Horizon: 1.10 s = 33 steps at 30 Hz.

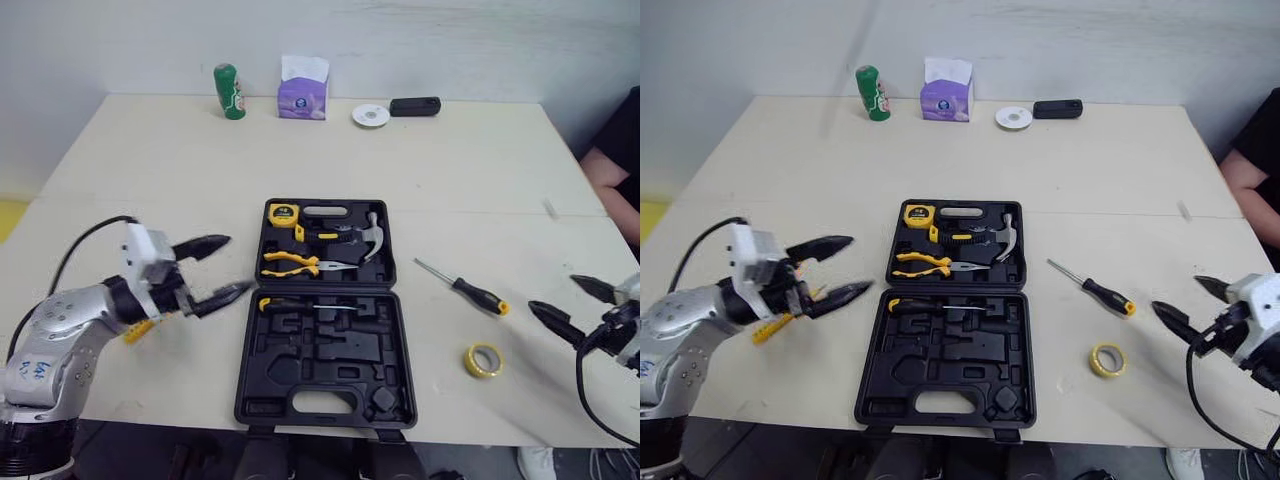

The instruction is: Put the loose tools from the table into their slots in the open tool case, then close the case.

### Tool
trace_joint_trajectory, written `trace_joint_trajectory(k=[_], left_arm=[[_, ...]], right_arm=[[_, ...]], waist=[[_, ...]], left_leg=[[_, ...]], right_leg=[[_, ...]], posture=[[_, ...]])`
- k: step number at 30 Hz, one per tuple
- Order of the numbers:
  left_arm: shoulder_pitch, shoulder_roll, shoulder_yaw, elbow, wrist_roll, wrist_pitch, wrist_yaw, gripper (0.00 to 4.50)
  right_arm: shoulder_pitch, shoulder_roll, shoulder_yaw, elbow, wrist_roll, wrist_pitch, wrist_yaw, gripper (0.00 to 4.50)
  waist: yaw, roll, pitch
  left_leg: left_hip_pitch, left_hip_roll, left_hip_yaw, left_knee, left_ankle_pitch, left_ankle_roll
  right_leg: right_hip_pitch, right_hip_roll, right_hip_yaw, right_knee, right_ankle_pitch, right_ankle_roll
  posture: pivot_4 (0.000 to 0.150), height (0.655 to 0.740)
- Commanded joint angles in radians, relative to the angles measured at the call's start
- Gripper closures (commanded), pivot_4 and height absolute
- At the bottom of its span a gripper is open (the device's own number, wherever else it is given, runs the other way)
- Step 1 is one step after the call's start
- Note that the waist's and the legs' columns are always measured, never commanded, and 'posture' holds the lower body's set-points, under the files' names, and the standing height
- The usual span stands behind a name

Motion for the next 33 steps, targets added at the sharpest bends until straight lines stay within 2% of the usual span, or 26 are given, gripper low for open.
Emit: trace_joint_trajectory(k=[1, 6, 10, 14, 24, 33], left_arm=[[-0.028, 0.041, -0.031, -0.096, -0.058, 0.051, -0.064, 0.04], [-0.078, 0.049, -0.083, -0.141, -0.112, 0.128, -0.095, 0.04], [-0.105, 0.039, -0.146, -0.144, -0.053, 0.122, -0.098, 0.04], [-0.105, 0.041, -0.178, -0.164, -0.050, 0.116, -0.126, 0.04], [-0.104, 0.032, -0.195, -0.174, -0.049, 0.117, -0.138, 0.04], [-0.096, 0.022, -0.196, -0.188, -0.054, 0.120, -0.135, 0.04]], right_arm=[[-0.017, -0.063, 0.005, -0.070, 0.067, 0.137, 0.089, 0.00], [-0.048, -0.140, 0.068, -0.116, 0.051, 0.267, 0.154, 0.00], [-0.140, -0.137, 0.139, -0.109, -0.002, 0.331, 0.095, 0.00], [-0.218, -0.128, 0.211, -0.102, -0.067, 0.349, 0.061, 0.00], [-0.312, -0.138, 0.298, -0.102, -0.102, 0.477, 0.061, 0.00], [-0.344, -0.135, 0.343, -0.059, -0.147, 0.470, 0.094, 0.00]], waist=[[0.001, 0.000, 0.000], [0.002, -0.001, 0.001], [0.000, -0.001, 0.001], [0.002, -0.001, 0.001], [0.003, -0.001, 0.002], [0.003, -0.001, 0.002]], left_leg=[[0.000, 0.000, 0.000, 0.000, 0.000, 0.000], [0.000, 0.000, 0.000, 0.000, 0.000, 0.000], [-0.001, 0.000, 0.000, 0.001, 0.001, 0.001], [-0.001, 0.000, -0.001, 0.001, 0.001, 0.000], [-0.002, 0.000, -0.001, 0.001, 0.001, 0.000], [-0.002, 0.000, -0.001, 0.001, 0.001, 0.000]], right_leg=[[0.000, 0.000, 0.000, 0.000, 0.000, 0.000], [0.001, 0.000, 0.000, -0.001, 0.000, 0.000], [0.001, 0.001, 0.000, -0.001, 0.000, 0.001], [0.000, 0.002, -0.001, -0.002, 0.000, 0.001], [0.000, 0.002, -0.001, -0.003, 0.000, 0.001], [0.000, 0.002, -0.001, -0.003, 0.000, 0.001]], posture=[[0.150, 0.7400], [0.150, 0.7400], [0.150, 0.7400], [0.150, 0.7400], [0.150, 0.7400], [0.150, 0.7400]])
